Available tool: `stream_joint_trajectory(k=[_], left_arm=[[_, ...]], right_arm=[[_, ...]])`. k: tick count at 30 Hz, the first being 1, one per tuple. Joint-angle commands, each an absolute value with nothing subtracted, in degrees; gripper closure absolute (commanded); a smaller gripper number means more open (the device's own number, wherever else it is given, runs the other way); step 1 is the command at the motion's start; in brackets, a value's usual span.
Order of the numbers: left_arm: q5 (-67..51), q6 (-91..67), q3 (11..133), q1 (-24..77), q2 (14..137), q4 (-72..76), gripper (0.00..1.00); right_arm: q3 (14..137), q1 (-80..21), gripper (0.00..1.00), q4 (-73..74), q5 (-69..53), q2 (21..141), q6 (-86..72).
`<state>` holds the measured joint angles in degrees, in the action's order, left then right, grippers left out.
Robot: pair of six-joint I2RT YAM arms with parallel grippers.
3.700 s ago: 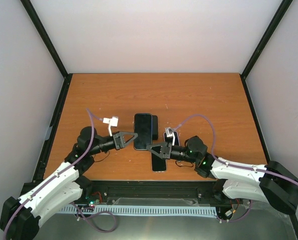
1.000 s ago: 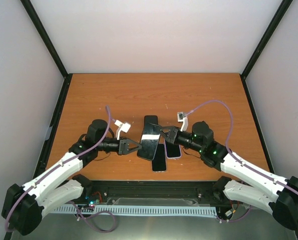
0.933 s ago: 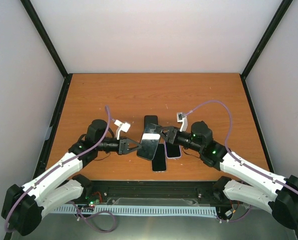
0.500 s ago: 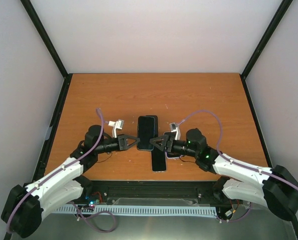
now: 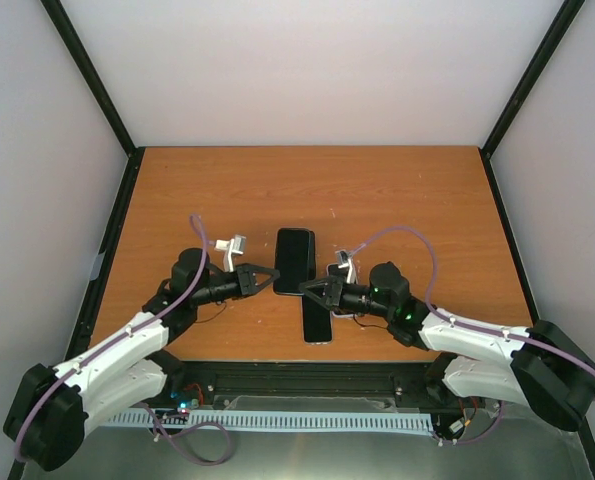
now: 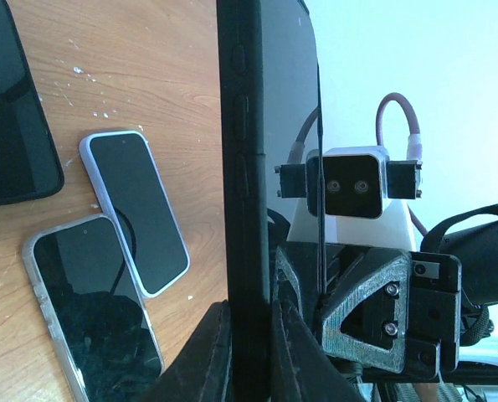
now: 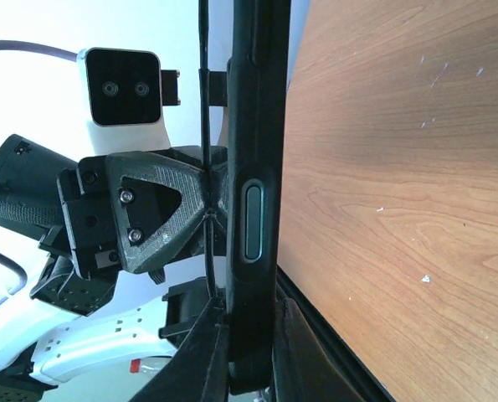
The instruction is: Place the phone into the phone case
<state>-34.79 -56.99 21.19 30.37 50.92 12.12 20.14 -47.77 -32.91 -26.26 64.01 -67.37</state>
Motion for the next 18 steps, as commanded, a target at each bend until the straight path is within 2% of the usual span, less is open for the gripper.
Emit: stream_joint_trajectory(k=[1, 3, 8, 11, 18], left_arm=[[-30.8, -52.2, 24.5, 30.4, 51.7, 8.7, 1.0], [-29.9, -51.9, 25.0, 30.4, 51.9, 7.3, 1.0], [-28.7, -51.3, 25.6, 30.3, 53.2, 4.1, 1.0], [-29.8, -51.2, 25.1, 28.9, 54.2, 3.7, 1.0], [-36.0, -48.9, 22.4, 20.5, 57.3, 4.5, 1.0]], right_arm=[[20.2, -48.0, 0.97, -35.9, -24.8, 63.9, -69.2], [20.3, -48.1, 0.94, -35.6, -24.7, 64.5, -69.0], [20.5, -48.1, 0.53, -32.6, -23.8, 63.7, -66.9], [21.8, -48.1, 0.33, -26.8, -21.8, 60.8, -63.7], [23.9, -48.0, 0.11, -12.4, -14.3, 52.0, -57.7]])
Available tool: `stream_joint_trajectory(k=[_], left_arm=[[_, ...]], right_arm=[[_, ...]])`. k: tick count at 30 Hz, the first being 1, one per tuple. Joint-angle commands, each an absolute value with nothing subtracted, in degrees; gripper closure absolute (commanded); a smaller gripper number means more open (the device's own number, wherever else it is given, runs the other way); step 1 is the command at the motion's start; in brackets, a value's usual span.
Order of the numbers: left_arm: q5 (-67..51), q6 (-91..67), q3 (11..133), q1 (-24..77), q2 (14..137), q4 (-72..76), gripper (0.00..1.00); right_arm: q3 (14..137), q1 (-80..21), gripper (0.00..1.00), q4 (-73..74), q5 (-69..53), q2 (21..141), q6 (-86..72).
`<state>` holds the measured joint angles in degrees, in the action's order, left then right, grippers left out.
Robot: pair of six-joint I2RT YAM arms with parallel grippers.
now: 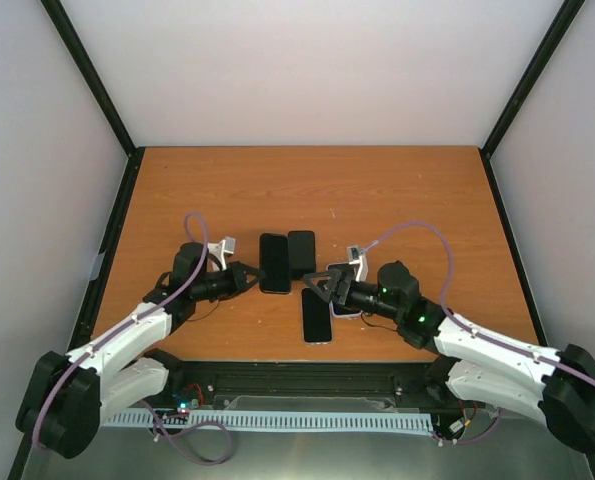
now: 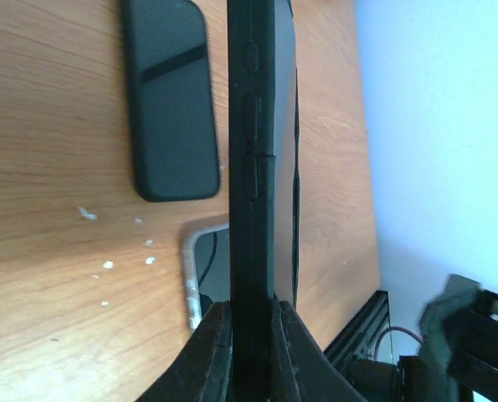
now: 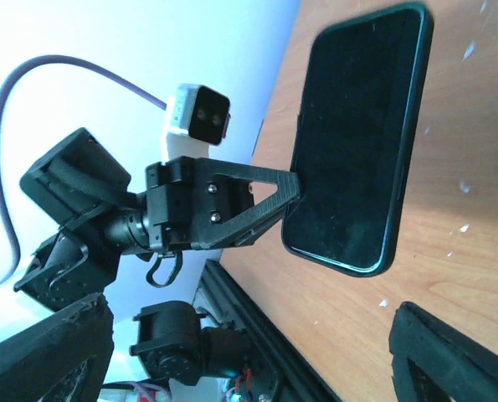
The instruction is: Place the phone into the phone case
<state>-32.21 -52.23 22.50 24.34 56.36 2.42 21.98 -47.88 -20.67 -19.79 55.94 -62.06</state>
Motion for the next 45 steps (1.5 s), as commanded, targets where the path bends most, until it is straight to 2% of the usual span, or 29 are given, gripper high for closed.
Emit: stream_joint_trajectory(k=[1, 6, 15, 20, 22, 29, 31, 32, 45], left_arm=[[-37.2, -48.6, 22.0, 19.4, 58.0, 4.9, 1.0], [-42.1, -45.8, 21.6, 14.6, 64.3, 7.1, 1.0], [-43.7, -44.9, 22.4, 12.8, 76.5, 10.0, 0.98], [-42.8, -45.7, 22.2, 12.8, 79.4, 8.2, 0.8], [-41.4, -45.6, 22.3, 12.8, 78.8, 6.4, 0.7], [-35.8, -45.6, 24.6, 12.8, 72.7, -1.9, 0.25], [-34.6, -45.3, 25.8, 12.8, 69.8, -4.4, 0.06], [-34.0, -45.2, 26.5, 12.8, 68.3, -5.9, 0.01], [-27.0, -36.0, 43.2, 12.8, 50.3, -23.0, 0.01]], right_arm=[[24.1, -48.0, 0.08, -11.0, -13.5, 51.0, -57.2], [23.7, -48.0, 0.02, -6.2, -9.9, 47.2, -56.4], [26.7, -47.8, 0.02, 0.0, -7.1, 46.6, -52.7], [27.3, -47.8, 0.02, 2.5, -5.0, 46.0, -51.7], [28.1, -47.8, 0.01, 4.8, -3.5, 45.4, -51.0], [32.6, -47.8, 0.01, 15.2, 4.6, 43.8, -45.7], [33.9, -47.8, 0.0, 18.2, 7.6, 43.2, -45.2], [34.6, -47.8, 0.0, 19.7, 9.1, 42.8, -45.1], [44.5, -47.7, 0.0, 31.8, 20.8, 39.1, -44.4]])
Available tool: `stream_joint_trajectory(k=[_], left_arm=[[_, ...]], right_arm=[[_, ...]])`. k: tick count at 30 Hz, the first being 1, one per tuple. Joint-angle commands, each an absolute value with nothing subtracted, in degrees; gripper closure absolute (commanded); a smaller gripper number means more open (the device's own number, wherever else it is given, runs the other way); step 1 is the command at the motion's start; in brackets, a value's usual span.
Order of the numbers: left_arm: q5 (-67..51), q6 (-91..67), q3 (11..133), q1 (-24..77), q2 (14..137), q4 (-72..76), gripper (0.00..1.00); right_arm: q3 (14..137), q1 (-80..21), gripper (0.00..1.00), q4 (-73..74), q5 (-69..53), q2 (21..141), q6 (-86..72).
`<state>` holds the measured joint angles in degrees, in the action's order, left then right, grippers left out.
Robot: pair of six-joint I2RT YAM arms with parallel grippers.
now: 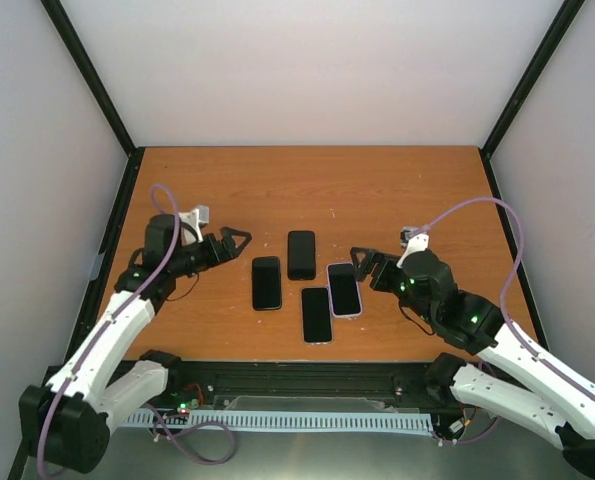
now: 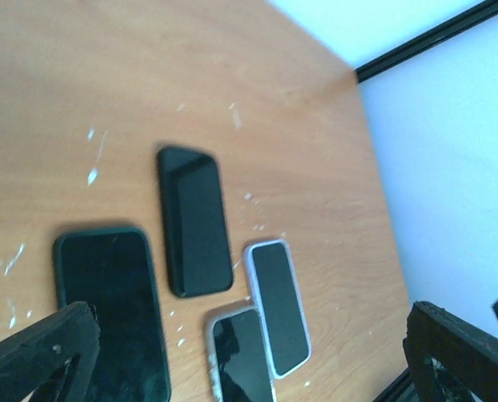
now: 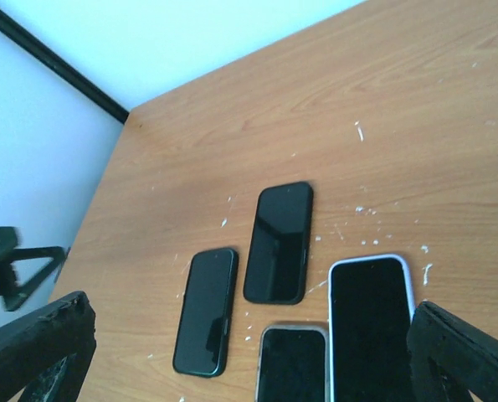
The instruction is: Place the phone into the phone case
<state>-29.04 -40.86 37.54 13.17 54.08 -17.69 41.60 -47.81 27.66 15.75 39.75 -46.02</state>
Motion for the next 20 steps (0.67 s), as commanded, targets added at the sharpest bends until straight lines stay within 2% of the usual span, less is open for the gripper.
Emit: stream_joint_trajectory(k=[1, 8, 20], left_arm=[[-27.2, -35.5, 44.0, 12.8, 49.4, -23.4, 0.01], [-29.6, -32.6, 48.2, 12.8, 43.5, -25.0, 0.01], [-29.9, -34.7, 43.5, 12.8, 37.7, -23.1, 0.0]], right_arm=[[45.3, -47.7, 0.0, 32.3, 21.0, 39.2, -44.2], [50.1, -47.7, 0.0, 33.6, 20.3, 38.8, -44.2], [48.6, -47.7, 0.0, 32.8, 18.3, 38.5, -46.2]])
